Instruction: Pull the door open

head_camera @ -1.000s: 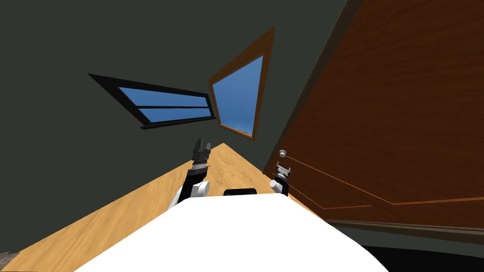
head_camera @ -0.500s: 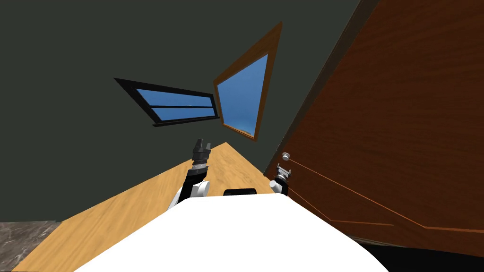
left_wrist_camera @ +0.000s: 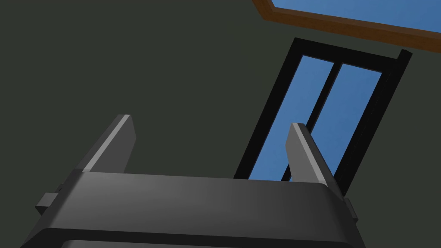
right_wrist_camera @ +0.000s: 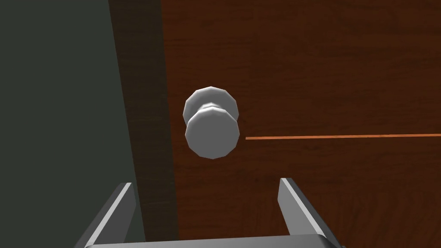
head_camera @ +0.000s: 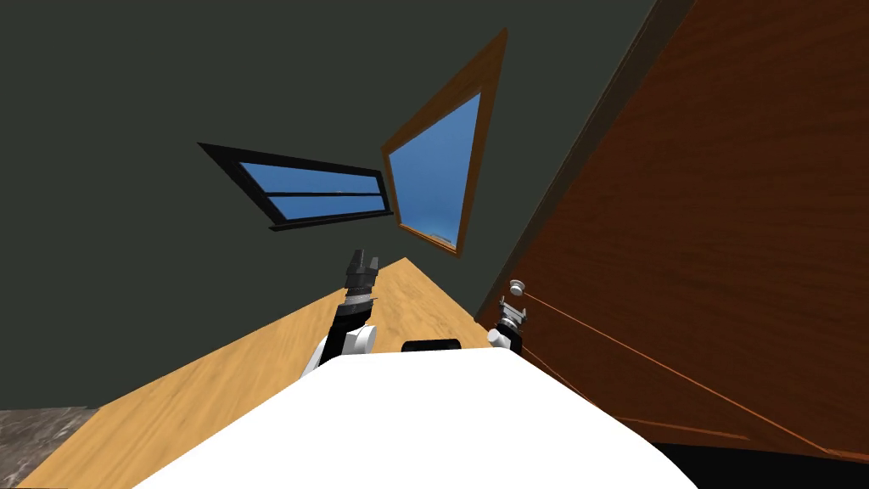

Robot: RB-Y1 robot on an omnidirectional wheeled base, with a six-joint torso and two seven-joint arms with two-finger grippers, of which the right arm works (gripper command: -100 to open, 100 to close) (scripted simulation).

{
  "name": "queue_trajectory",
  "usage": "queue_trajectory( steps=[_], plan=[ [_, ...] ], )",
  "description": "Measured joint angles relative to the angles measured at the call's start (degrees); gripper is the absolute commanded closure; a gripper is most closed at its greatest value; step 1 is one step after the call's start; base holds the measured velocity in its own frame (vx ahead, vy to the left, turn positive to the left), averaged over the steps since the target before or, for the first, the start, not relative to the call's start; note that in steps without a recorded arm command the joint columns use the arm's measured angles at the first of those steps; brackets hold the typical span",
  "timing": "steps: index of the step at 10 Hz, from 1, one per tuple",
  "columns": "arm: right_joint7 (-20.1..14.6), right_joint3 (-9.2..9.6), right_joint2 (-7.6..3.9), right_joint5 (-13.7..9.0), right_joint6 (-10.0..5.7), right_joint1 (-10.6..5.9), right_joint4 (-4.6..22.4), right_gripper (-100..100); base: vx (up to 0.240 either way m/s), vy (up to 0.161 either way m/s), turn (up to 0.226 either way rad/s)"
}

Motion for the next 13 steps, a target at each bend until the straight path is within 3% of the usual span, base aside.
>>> queue_trajectory(
  steps=[5,6,13],
  plan=[
    [-6.3,0.82,-2.21,3.0,-0.83,4.05,0.1,-100,0.146,-0.008,-0.066],
    [-7.0,0.79,-2.34,3.5,-0.37,5.86,-1.9,-100,0.118,-0.017,-0.045],
    [-13.9,1.45,-5.14,6.8,-0.15,11.28,-3.6,-100,0.127,-0.03,-0.051]
  ],
)
